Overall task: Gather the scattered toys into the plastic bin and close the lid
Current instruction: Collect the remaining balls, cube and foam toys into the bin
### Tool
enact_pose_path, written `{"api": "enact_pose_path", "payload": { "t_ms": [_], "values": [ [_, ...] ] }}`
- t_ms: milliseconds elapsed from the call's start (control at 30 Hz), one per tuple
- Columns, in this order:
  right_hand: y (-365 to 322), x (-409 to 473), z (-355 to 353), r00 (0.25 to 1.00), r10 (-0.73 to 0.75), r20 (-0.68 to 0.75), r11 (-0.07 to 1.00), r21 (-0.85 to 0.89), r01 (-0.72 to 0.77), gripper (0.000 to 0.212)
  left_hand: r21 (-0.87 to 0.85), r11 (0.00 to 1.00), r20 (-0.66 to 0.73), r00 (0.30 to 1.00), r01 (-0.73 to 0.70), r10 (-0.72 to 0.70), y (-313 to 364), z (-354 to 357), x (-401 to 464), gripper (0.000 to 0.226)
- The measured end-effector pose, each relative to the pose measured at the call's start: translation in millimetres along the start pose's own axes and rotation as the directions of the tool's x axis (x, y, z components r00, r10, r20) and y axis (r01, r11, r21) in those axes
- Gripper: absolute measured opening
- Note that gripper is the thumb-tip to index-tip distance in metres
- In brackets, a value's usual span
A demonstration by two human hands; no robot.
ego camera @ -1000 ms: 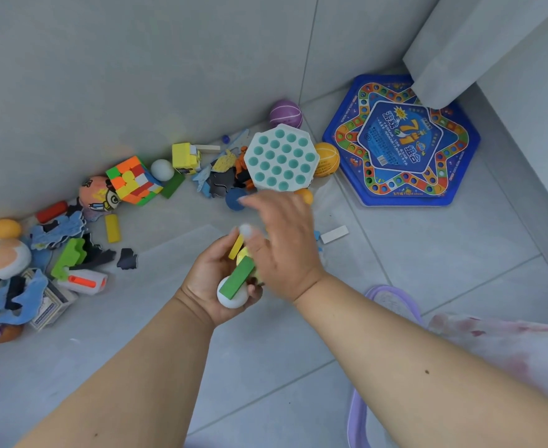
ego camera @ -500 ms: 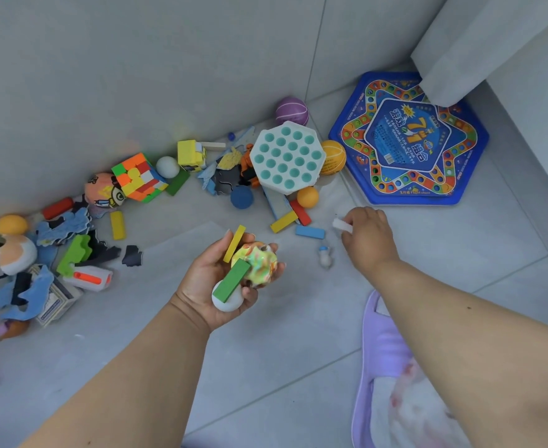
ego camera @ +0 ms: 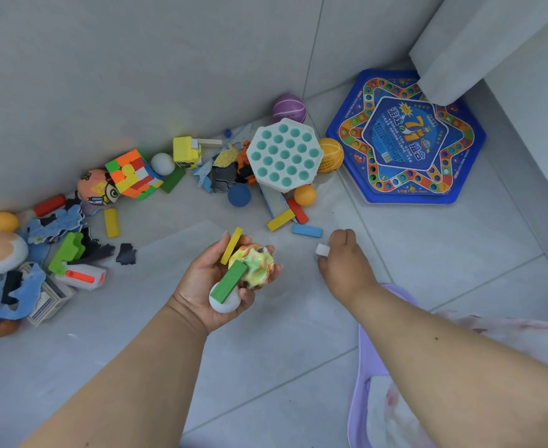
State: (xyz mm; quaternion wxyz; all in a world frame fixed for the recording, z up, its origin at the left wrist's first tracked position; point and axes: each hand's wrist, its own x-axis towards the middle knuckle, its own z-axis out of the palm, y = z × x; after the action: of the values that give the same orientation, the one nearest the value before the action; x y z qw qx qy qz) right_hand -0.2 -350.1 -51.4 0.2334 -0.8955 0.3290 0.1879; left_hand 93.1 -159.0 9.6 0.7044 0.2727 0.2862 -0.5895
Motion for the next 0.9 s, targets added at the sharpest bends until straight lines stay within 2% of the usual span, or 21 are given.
{"api": "enact_pose_path", "payload": {
  "t_ms": [133, 200, 300, 467, 633, 767, 900],
  "values": [
    [-2, -2, -4, 0.995, 0.086, -0.047, 0.979, 0.192, -0.076, 0.024, 0.002, 1.0, -0.006, 1.0, -0.006, 0.006, -1, 0, 0, 0.04],
    [-6, 2, -8, 0.995, 0.071, -0.069, 0.977, 0.208, -0.056, 0.024, 0.002, 1.0, -0.007, 1.0, -0.008, 0.008, -1, -1, 0, 0.039],
    [-14, 11, -14, 0.995, -0.014, -0.098, 0.996, 0.085, 0.022, 0.027, -0.009, 1.0, 0.006, 1.0, -0.004, 0.004, -2, -4, 0, 0.038],
    [-23, 29, -15, 0.99, -0.128, 0.054, 0.98, -0.144, 0.134, 0.043, -0.009, 1.0, -0.008, 1.0, -0.007, 0.007, -2, -7, 0, 0.038],
    [-17, 24, -14, 0.984, -0.17, 0.057, 0.97, -0.169, 0.177, 0.033, -0.01, 1.0, -0.011, 1.0, -0.011, 0.01, 0, -8, -2, 0.035],
    [-13, 13, -13, 0.994, -0.091, 0.061, 0.994, -0.047, 0.094, 0.031, -0.015, 1.0, -0.027, 0.999, -0.021, 0.021, 1, -6, -5, 0.038],
    [-20, 14, -19, 0.995, -0.071, 0.066, 0.994, 0.091, 0.065, 0.027, -0.017, 1.0, -0.029, 0.999, -0.021, 0.021, 0, -4, -9, 0.039]
  ]
}}
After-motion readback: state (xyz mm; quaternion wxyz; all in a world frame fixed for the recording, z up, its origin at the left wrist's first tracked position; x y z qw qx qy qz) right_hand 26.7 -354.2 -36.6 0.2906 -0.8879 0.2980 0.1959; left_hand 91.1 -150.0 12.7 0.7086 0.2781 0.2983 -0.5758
